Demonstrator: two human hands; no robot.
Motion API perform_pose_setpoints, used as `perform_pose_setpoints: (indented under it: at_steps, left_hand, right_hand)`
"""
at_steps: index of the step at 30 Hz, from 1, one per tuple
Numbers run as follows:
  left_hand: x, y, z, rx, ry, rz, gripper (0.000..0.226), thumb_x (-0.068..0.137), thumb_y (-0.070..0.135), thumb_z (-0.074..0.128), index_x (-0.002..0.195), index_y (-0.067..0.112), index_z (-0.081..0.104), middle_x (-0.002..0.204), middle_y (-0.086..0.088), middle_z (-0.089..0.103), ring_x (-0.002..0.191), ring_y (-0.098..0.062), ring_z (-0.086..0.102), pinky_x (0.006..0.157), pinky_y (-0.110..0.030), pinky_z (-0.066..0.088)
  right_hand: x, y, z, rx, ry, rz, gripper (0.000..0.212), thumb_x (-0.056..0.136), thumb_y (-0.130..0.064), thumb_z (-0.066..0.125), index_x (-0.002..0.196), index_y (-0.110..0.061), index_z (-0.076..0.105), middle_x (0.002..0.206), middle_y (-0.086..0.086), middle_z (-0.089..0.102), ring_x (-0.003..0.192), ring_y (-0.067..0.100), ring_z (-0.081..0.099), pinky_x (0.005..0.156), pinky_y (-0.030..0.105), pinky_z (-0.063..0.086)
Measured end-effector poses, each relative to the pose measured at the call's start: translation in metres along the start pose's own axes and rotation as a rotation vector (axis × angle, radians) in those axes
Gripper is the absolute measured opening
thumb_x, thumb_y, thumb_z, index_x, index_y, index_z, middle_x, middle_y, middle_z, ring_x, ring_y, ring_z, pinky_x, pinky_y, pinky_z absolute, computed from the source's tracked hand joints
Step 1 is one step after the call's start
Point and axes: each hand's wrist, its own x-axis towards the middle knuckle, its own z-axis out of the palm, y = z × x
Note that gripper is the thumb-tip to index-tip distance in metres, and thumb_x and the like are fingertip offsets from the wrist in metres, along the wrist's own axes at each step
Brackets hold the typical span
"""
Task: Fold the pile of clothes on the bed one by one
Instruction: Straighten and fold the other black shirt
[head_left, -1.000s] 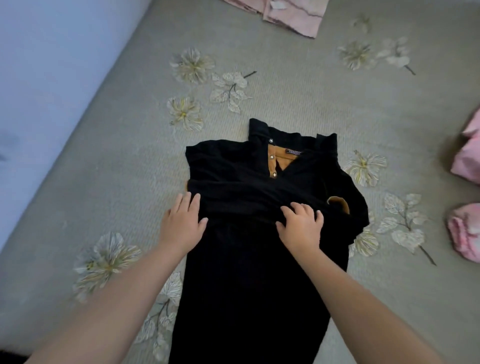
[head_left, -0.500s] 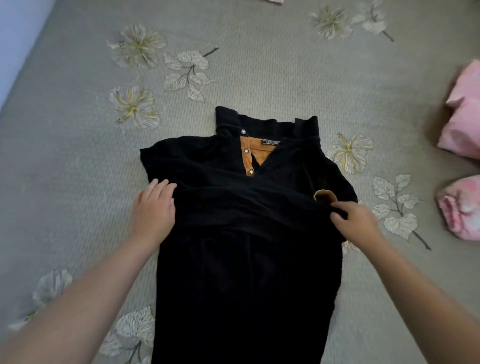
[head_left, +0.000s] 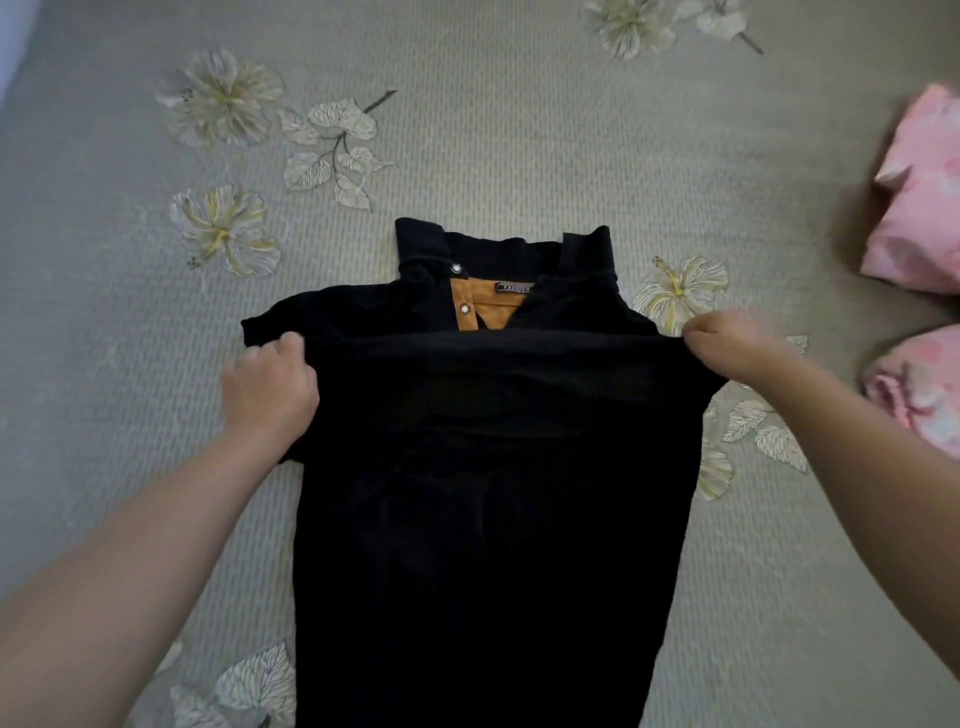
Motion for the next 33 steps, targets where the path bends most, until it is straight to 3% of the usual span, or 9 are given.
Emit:
perform_pose_setpoints:
  at_steps: [5, 8, 10, 13, 17, 21, 28, 30, 33]
  left_hand:
    - [0.001, 0.002, 0.019, 0.214, -0.068, -0.014, 0.033, 0.085, -0.001, 0.04, 0.117, 0.0, 0.047, 0.11, -0.022, 0.048, 0.103, -0.035, 0.04, 0.082, -0.043, 0.026]
    - [-0.009, 0.01, 0.023, 0.058, 0.152, 0.014, 0.042, 0.084, -0.002, 0.044, 0.126, -0.002, 0.046, 0.129, -0.03, 0.043, 0.119, -0.045, 0.039, 0.096, -0.053, 0.028]
    - [-0.024, 0.02, 0.027, -0.002, 0.277, 0.235, 0.04, 0.083, 0.007, 0.049, 0.12, -0.009, 0.051, 0.125, -0.034, 0.048, 0.116, -0.051, 0.046, 0.094, -0.058, 0.036]
    - [-0.053, 0.033, 0.042, -0.034, 0.172, 0.505, 0.039, 0.08, 0.016, 0.053, 0.104, -0.013, 0.062, 0.113, -0.032, 0.059, 0.105, -0.049, 0.056, 0.084, -0.058, 0.045]
    - [-0.062, 0.034, 0.048, -0.112, 0.028, 0.355, 0.024, 0.067, -0.006, 0.074, 0.09, -0.01, 0.068, 0.093, -0.028, 0.065, 0.085, -0.046, 0.062, 0.07, -0.053, 0.052]
    - [-0.043, 0.03, 0.038, -0.243, -0.053, 0.287, 0.013, 0.078, 0.003, 0.067, 0.09, 0.0, 0.072, 0.087, -0.021, 0.066, 0.084, -0.042, 0.058, 0.073, -0.047, 0.046]
    - [-0.06, 0.014, 0.029, -0.1, -0.046, 0.572, 0.021, 0.078, 0.009, 0.055, 0.077, -0.007, 0.069, 0.089, -0.025, 0.067, 0.085, -0.042, 0.065, 0.073, -0.05, 0.052]
    - [-0.068, 0.012, 0.042, -0.042, -0.153, 0.483, 0.019, 0.074, -0.005, 0.065, 0.092, -0.011, 0.066, 0.107, -0.029, 0.062, 0.106, -0.047, 0.057, 0.086, -0.055, 0.046]
    - [-0.079, 0.016, 0.055, 0.012, -0.194, 0.38, 0.047, 0.08, -0.001, 0.063, 0.124, -0.007, 0.05, 0.134, -0.026, 0.045, 0.129, -0.041, 0.037, 0.103, -0.055, 0.029]
  right_hand:
    - [0.019, -0.009, 0.037, -0.368, 0.185, 0.007, 0.024, 0.089, -0.02, 0.039, 0.103, -0.01, 0.056, 0.091, 0.008, 0.058, 0.1, 0.027, 0.053, 0.1, 0.038, 0.022]
    - [0.012, -0.012, 0.06, -0.121, 0.448, 0.067, 0.033, 0.089, -0.011, 0.041, 0.118, -0.004, 0.052, 0.125, 0.019, 0.051, 0.116, 0.033, 0.043, 0.105, 0.047, 0.017]
    - [-0.006, -0.021, 0.073, 0.028, 0.597, 0.002, 0.036, 0.088, -0.013, 0.043, 0.12, -0.001, 0.053, 0.131, 0.02, 0.049, 0.121, 0.037, 0.043, 0.106, 0.052, 0.018]
    - [-0.046, -0.031, 0.105, -0.08, 0.722, -0.275, 0.042, 0.082, -0.029, 0.049, 0.111, 0.0, 0.063, 0.121, 0.022, 0.058, 0.114, 0.04, 0.054, 0.096, 0.063, 0.03]
    - [-0.074, -0.025, 0.133, -0.087, 0.679, -0.32, 0.03, 0.068, -0.003, 0.075, 0.097, -0.002, 0.071, 0.113, 0.021, 0.064, 0.105, 0.042, 0.059, 0.087, 0.068, 0.034]
    - [-0.066, -0.025, 0.116, 0.073, 0.776, -0.372, 0.019, 0.062, 0.003, 0.07, 0.079, -0.003, 0.074, 0.1, 0.02, 0.069, 0.091, 0.039, 0.065, 0.082, 0.06, 0.043]
    - [-0.071, -0.005, 0.119, -0.003, 0.722, -0.516, 0.019, 0.079, -0.007, 0.06, 0.093, -0.004, 0.072, 0.11, 0.018, 0.066, 0.1, 0.038, 0.063, 0.093, 0.045, 0.04]
    - [-0.075, -0.001, 0.135, -0.053, 0.518, -0.497, 0.031, 0.076, -0.005, 0.068, 0.106, -0.005, 0.068, 0.122, 0.02, 0.059, 0.11, 0.04, 0.057, 0.092, 0.053, 0.043]
    - [-0.079, 0.004, 0.151, -0.05, 0.205, -0.384, 0.05, 0.093, -0.018, 0.049, 0.141, -0.016, 0.034, 0.153, 0.009, 0.016, 0.14, 0.03, 0.019, 0.111, 0.048, 0.017]
